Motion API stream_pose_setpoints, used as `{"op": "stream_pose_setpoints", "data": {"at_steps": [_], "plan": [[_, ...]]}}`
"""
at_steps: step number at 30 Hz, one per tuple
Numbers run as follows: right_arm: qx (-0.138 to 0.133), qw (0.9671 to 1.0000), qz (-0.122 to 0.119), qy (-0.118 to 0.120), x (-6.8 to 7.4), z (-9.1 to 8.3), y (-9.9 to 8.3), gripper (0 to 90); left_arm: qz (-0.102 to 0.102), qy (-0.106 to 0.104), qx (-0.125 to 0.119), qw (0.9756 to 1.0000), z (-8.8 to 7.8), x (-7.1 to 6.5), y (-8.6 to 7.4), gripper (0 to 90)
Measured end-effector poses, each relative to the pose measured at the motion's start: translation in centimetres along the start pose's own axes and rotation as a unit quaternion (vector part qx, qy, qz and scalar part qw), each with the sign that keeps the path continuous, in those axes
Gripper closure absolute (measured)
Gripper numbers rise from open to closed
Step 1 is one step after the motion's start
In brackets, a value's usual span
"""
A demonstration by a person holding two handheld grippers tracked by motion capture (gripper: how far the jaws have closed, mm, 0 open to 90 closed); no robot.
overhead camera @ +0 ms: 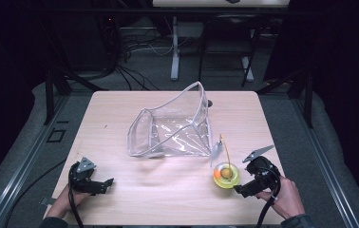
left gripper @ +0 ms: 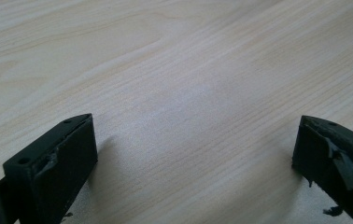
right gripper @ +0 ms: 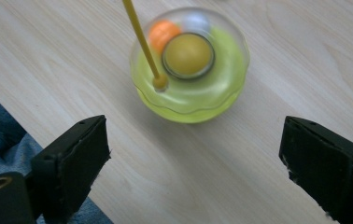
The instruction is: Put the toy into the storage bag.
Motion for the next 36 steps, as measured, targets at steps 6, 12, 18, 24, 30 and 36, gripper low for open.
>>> {"op": "stream_pose_setpoints", "data": {"at_steps": [6,12,18,24,30,36], "plan": [[0.006,0.9998,-0.019,0.002,0.6,-0.7,1.8,8.1,0.000,0.000,0.000,1.0000,0.0,0.0,0.0,0.0],[0.013,0.9992,-0.038,-0.001,0.8,-1.5,3.0,15.1,0.000,-0.001,-0.001,1.0000,0.0,0.0,0.0,0.0],[0.016,0.9984,-0.054,-0.003,1.4,-1.8,4.2,27.2,0.000,0.000,0.000,1.0000,0.0,0.0,0.0,0.0],[0.016,0.9973,-0.071,-0.007,1.6,-2.0,5.0,44.1,0.000,-0.001,-0.001,1.0000,0.0,0.0,0.0,0.0],[0.023,0.9964,-0.081,-0.002,1.8,-2.1,5.4,56.8,0.001,-0.001,0.000,1.0000,0.0,0.0,0.0,0.0],[0.017,0.9953,-0.095,-0.008,2.1,-2.0,5.8,69.8,0.001,-0.001,-0.001,1.0000,0.0,0.0,0.0,0.0]]}}
Point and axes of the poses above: each handheld gripper's, and its own axes: z roughly forward along the jaws, y roughly out of its top, x roughly to its left, the point moved 9 cm from there along z, roughly forward along the jaws, and after that the axes turned 1 degree about y, right-handed, at the moved point
